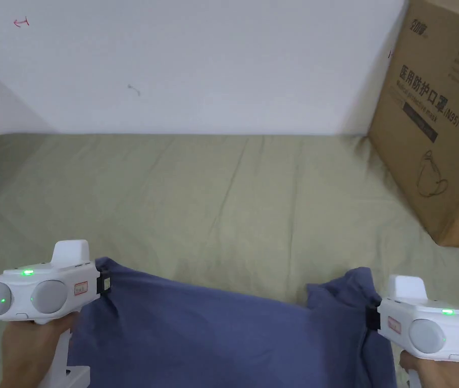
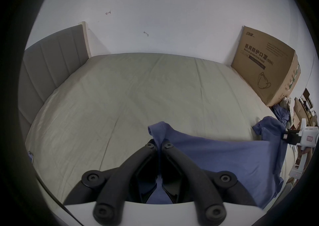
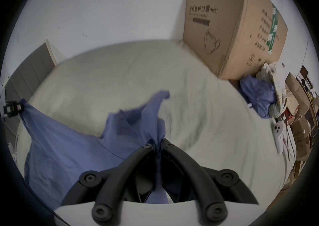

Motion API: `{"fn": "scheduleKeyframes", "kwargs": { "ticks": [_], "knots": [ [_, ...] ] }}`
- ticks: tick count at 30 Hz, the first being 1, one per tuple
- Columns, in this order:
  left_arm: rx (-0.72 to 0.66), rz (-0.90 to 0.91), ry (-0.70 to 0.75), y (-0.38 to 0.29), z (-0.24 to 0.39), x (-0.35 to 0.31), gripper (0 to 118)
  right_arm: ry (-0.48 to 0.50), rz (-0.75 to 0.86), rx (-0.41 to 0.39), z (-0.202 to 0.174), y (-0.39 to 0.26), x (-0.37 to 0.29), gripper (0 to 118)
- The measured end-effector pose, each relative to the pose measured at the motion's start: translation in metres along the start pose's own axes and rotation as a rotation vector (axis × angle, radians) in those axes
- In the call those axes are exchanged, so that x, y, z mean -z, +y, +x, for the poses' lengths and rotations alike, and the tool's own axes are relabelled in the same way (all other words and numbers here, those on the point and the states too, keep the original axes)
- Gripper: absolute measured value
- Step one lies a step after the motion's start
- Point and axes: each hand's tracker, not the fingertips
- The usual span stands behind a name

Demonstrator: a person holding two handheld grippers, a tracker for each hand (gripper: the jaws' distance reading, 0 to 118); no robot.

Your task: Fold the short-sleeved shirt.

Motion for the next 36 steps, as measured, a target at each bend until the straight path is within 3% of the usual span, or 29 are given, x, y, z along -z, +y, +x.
{"fn": "scheduleKeyframes", "kwargs": {
  "ticks": [9, 22, 28, 36],
  "knots": [
    [-0.052, 0.177, 0.013, 0.024, -0.017, -0.09, 0, 0.092, 0.254, -0.009, 0.01, 0.055, -0.096, 2],
    [-0.044, 0.495, 0.098, 0.166, -0.03, -0.218, 0, 0.163, 0.605, -0.082, -0.025, 0.202, -0.191, 2],
    [0.003, 0.58, 0.14, 0.224, -0.024, -0.245, 0, 0.165, 0.732, -0.084, -0.035, 0.267, -0.225, 2],
    [-0.001, 0.637, 0.166, 0.273, -0.023, -0.238, 0, 0.167, 0.812, -0.109, -0.026, 0.343, -0.208, 2]
  ]
}}
